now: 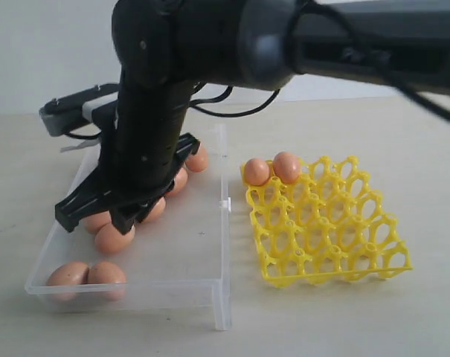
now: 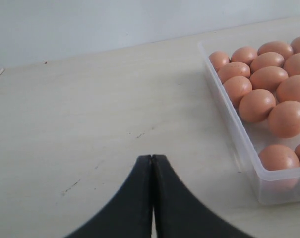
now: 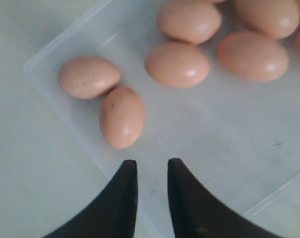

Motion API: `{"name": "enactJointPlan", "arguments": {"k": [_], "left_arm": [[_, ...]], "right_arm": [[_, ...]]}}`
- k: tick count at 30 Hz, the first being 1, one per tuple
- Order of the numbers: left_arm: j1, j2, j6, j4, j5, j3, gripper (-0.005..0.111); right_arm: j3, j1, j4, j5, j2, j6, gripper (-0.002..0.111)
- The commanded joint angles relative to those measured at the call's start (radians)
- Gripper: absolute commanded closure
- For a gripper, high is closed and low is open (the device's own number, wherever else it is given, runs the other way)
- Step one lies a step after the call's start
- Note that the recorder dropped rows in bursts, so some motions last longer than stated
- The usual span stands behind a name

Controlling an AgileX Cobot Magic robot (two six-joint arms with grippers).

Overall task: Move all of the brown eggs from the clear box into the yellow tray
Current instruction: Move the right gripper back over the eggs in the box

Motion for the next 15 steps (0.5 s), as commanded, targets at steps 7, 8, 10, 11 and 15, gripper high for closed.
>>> {"name": "enactJointPlan", "arguments": {"k": [7,8,10,11,15], "left_arm": [[-0.005,-0.006,-0.005,-0.001,-0.006,-0.004,0.107],[-0.005,-0.006,-0.005,-0.001,-0.006,-0.004,0.107],[-0.005,-0.006,-0.005,-0.001,-0.006,-0.004,0.107],[-0.005,-0.006,-0.005,-0.001,-0.006,-0.004,0.107],[-0.005,-0.006,-0.005,-0.001,-0.006,-0.004,0.107]], "right_arm": [[-0.304,0.022,0.049,0.135,0.201,0.096,0.062],[-0.316,0.025,0.049,0.135,0.212,0.096,0.062],[-0.334,0.03,0.047,0.135,0.232,0.093,0.062],[-0.34,0.03,0.042,0.135,0.243,0.093,0.062],[-0.356,0.049,-0.002,0.135,0.289,0.093,0.062]]}}
